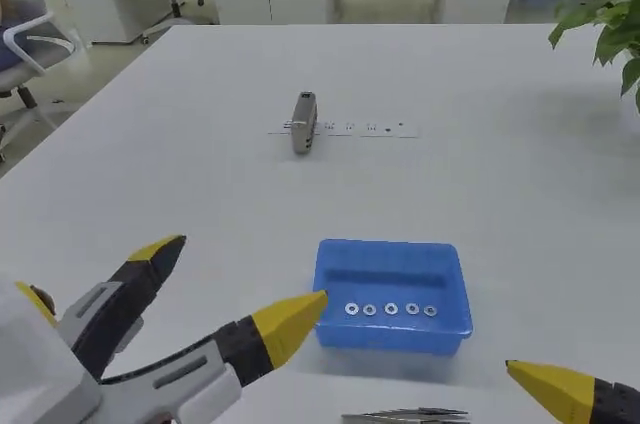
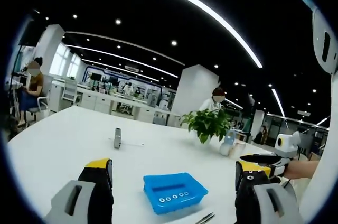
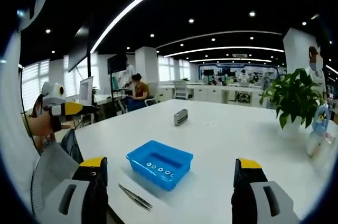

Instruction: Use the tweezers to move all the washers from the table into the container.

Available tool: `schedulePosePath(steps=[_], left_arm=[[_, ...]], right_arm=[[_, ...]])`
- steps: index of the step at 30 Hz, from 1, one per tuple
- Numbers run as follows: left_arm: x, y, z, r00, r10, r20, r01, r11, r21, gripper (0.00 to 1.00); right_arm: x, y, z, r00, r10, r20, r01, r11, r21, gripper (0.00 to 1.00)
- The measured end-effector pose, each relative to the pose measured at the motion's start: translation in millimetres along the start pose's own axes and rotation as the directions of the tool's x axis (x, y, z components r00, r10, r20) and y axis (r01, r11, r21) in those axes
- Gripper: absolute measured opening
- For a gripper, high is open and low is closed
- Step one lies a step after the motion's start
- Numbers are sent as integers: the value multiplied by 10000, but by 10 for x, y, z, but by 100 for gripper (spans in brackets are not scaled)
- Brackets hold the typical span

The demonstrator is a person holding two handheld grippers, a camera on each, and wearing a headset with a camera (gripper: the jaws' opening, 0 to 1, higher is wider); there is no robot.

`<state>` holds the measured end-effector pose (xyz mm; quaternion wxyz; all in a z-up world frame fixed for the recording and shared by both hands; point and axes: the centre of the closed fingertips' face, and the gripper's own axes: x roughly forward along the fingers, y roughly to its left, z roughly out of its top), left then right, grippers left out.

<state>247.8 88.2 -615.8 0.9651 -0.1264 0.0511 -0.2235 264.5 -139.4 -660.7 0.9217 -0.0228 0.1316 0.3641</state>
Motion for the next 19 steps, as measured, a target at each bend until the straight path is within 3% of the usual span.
schedulePosePath(steps=[11,19], left_arm=[[-22,53,1,9998,141,108,-139,9997,-196,99],[-11,119,-44,9998,178,-91,-180,9996,-224,99]], right_arm=[[115,-6,-2,9999,14,-144,-11,9998,207,99],[103,-30,-32,9995,-108,-287,119,9993,358,99]])
